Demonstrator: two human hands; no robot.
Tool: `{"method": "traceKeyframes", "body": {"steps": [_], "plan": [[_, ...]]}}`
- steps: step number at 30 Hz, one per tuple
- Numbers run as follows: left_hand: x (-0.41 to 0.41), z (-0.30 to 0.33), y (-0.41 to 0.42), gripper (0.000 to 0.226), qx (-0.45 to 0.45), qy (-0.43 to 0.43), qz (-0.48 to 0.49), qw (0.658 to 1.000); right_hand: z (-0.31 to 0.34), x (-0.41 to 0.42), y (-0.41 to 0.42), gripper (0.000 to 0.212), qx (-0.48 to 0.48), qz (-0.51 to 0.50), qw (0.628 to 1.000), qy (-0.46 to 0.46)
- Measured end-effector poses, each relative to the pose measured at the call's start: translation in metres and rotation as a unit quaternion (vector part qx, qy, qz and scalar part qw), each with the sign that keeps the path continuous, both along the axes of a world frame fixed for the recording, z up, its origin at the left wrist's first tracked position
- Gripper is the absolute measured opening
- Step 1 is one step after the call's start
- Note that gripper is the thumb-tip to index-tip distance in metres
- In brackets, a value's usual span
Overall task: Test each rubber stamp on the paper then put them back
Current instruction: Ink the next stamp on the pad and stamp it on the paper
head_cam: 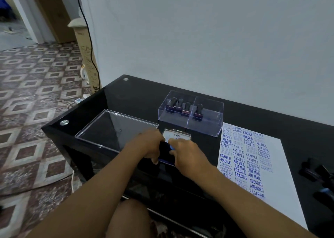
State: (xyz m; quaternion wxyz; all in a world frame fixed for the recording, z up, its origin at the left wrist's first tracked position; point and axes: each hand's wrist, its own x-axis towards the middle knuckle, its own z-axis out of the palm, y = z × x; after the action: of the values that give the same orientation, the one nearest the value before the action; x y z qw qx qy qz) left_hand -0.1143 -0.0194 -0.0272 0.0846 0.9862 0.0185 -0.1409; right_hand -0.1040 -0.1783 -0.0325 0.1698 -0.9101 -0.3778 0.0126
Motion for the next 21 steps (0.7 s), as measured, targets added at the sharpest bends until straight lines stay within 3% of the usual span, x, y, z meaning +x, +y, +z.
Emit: {"method": "traceKeyframes", "body": {"steps": [6, 10, 16, 21], "plan": [[-0.002, 0.003, -0.004, 0.062, 0.044, 0.016, -0.007, 0.999, 0.003, -0.002, -0.011, 0.005, 0.083, -0.031, 0.996, 0.023], [-0.002, 0.004, -0.017, 0.083, 0.069, 0.026, -0.006, 0.997, 0.020, 0.005, -0.044, 0.015, 0.163, -0.074, 0.984, 0.009], [0.015, 0.011, -0.081, 0.080, 0.038, -0.031, -0.072, 0.996, 0.033, 0.013, -0.121, 0.007, 0.150, -0.122, 0.981, -0.014], [0.035, 0.009, -0.143, 0.088, -0.002, -0.011, -0.126, 0.992, 0.038, 0.018, -0.190, 0.010, 0.119, -0.183, 0.976, -0.009]]}}
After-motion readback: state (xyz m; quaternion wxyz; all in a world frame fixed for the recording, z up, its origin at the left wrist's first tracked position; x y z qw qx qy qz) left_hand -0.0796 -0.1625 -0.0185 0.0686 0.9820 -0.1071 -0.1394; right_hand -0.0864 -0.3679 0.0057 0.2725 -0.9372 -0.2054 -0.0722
